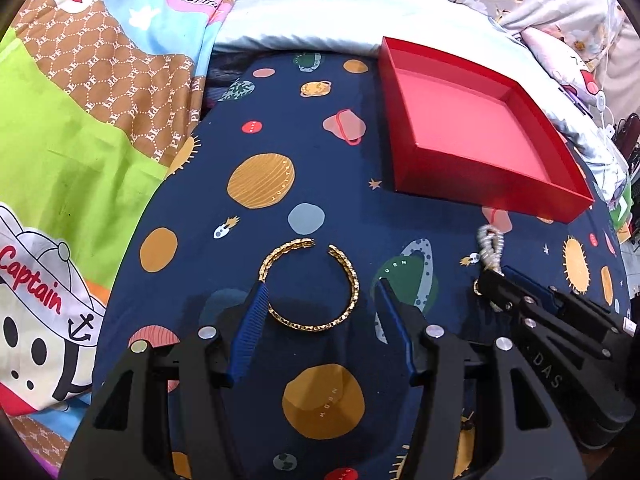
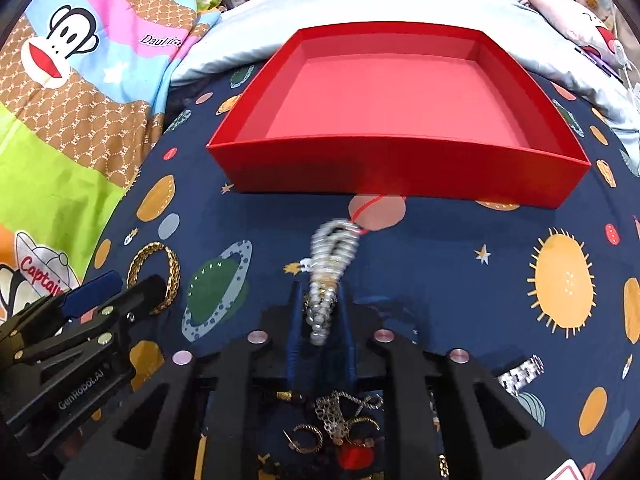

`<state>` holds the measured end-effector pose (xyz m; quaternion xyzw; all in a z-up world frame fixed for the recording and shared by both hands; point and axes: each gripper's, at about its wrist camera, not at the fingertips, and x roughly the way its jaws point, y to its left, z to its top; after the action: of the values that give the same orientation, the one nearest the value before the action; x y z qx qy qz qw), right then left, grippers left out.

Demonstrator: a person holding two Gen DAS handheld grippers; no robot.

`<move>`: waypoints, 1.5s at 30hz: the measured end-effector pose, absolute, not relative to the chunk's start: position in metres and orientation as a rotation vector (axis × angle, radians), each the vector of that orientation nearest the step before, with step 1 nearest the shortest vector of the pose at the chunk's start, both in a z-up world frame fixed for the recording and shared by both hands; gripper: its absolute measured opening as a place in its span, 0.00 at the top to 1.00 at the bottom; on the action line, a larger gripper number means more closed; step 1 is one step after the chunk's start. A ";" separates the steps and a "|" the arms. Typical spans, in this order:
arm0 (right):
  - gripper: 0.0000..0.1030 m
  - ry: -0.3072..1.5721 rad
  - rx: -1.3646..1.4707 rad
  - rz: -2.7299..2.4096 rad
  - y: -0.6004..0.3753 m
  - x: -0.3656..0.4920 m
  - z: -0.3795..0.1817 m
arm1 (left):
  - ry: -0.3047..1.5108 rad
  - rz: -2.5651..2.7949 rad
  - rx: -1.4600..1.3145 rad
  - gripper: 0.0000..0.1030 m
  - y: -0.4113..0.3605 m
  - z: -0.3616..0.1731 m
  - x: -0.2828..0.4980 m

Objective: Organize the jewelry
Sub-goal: 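Grasp the white pearl hair clip with the right gripper while the left holds the bangle, then carry the bangle and pearl clip into the red box and open both grippers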

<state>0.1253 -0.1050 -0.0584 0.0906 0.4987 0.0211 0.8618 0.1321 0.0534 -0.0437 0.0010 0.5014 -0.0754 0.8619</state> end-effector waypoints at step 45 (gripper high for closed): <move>0.88 0.876 0.261 0.047 -0.145 0.080 0.024 | 0.920 -0.336 -0.062 0.48 0.024 0.023 0.118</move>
<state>0.0805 -0.1448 0.0245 0.1261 0.4227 0.0228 0.8972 0.1182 0.0238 0.0228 -0.0299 0.4418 -0.1615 0.8819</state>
